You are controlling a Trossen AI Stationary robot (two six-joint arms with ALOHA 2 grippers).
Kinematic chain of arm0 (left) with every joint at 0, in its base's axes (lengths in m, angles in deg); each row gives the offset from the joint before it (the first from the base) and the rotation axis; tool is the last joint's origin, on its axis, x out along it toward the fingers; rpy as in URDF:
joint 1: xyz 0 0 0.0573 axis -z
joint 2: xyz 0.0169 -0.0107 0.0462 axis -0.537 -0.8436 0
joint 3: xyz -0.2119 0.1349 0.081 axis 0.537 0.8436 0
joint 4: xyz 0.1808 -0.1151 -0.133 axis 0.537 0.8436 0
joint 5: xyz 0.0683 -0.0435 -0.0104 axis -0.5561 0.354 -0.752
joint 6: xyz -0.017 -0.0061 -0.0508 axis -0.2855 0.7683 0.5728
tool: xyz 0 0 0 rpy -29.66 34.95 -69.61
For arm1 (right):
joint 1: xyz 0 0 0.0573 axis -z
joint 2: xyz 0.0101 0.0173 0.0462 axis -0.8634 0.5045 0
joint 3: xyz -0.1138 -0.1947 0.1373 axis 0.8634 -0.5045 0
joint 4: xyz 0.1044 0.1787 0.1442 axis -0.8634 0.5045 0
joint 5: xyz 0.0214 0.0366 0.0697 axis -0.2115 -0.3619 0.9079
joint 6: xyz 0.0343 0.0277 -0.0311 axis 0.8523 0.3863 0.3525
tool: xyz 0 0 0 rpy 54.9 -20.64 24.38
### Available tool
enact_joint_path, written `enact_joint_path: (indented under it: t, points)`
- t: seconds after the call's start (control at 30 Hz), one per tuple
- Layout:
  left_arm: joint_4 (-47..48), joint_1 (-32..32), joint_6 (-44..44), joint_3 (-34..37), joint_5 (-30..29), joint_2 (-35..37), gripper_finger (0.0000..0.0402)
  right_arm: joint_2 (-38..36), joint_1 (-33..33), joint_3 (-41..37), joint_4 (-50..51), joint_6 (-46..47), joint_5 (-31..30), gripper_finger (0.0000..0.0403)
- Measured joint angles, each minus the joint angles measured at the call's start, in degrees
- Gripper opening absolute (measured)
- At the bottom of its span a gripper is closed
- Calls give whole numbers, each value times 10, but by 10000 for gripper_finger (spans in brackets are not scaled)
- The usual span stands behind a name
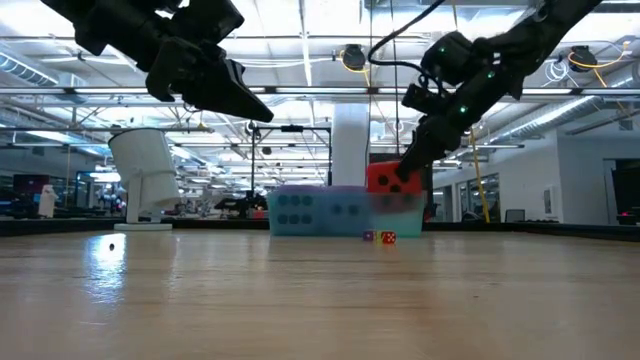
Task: Pick & Place Dice
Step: Put the large red dice into the green container
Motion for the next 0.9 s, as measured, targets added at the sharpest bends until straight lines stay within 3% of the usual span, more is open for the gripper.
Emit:
enact_joint_path:
  t: [0.17, 0.47, 0.9]
  points:
    - [1, 0, 0, 0, 0, 0, 3, 19, 15, -1, -3, -1, 38, 356]
    - [5, 0, 2, 0, 0, 0, 5, 19, 19, -3, -1, 24, 24, 393]
    - [-10, -6, 8, 0, 45, 0, 9, 14, 12, -3, -12, -10, 25, 399]
